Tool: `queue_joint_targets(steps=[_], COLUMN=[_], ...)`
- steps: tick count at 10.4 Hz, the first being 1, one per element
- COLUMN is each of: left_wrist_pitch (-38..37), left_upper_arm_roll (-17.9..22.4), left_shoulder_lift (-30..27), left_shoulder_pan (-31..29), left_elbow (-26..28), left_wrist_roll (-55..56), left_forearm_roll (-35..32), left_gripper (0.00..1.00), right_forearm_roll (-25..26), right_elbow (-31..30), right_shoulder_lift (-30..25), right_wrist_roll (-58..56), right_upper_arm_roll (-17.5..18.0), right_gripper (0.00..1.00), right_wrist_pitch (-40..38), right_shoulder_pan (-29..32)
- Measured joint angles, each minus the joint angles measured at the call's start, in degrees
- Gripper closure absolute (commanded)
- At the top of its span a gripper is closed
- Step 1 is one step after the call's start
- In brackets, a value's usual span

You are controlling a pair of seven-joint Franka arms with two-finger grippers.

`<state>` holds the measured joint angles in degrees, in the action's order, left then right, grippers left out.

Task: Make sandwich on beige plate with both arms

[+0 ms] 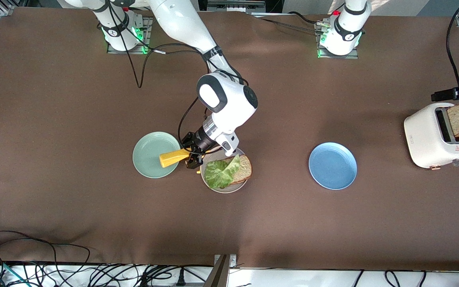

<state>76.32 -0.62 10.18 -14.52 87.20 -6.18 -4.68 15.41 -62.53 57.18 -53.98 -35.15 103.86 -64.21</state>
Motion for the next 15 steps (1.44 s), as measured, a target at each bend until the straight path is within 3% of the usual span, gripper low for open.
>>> queue_joint_targets(steps=[4,10,12,15], left_wrist_pitch=[0.4,4.1,6.9,12.0], left_upper_arm_roll=[0.1,0.1,0.0,0.1], left_shoulder_lift=[2.0,5.9,7.8,12.0], left_shoulder_pan=[-6.5,-11.4,-12.7,-15.3], left_elbow=[0.7,1.2,1.3,1.3], left_wrist_roll=[-6.6,-16.7,-19.5,-22.2], left_forearm_roll=[-1.0,-5.2,-5.6,-5.7], left_gripper=[0.00,0.00,0.00,0.00], right_forearm_roll=[-13.0,-29.4,-38.5,-52.4], right_elbow=[-3.6,-16.6,-19.5,-24.8], right_shoulder_lift=[-7.7,-24.9,-26.6,-25.8], right_wrist_roll=[-2.2,-22.2,-32.2,-50.7], right_upper_arm_roll=[-0.7,3.6,6.8,8.0], right_gripper=[1.00,1.00,1.00,1.00], right_wrist_pitch=[-1.4,-2.2,-3.8,-5.3], right_shoulder_pan=[5.1,22.4,32.0,42.6])
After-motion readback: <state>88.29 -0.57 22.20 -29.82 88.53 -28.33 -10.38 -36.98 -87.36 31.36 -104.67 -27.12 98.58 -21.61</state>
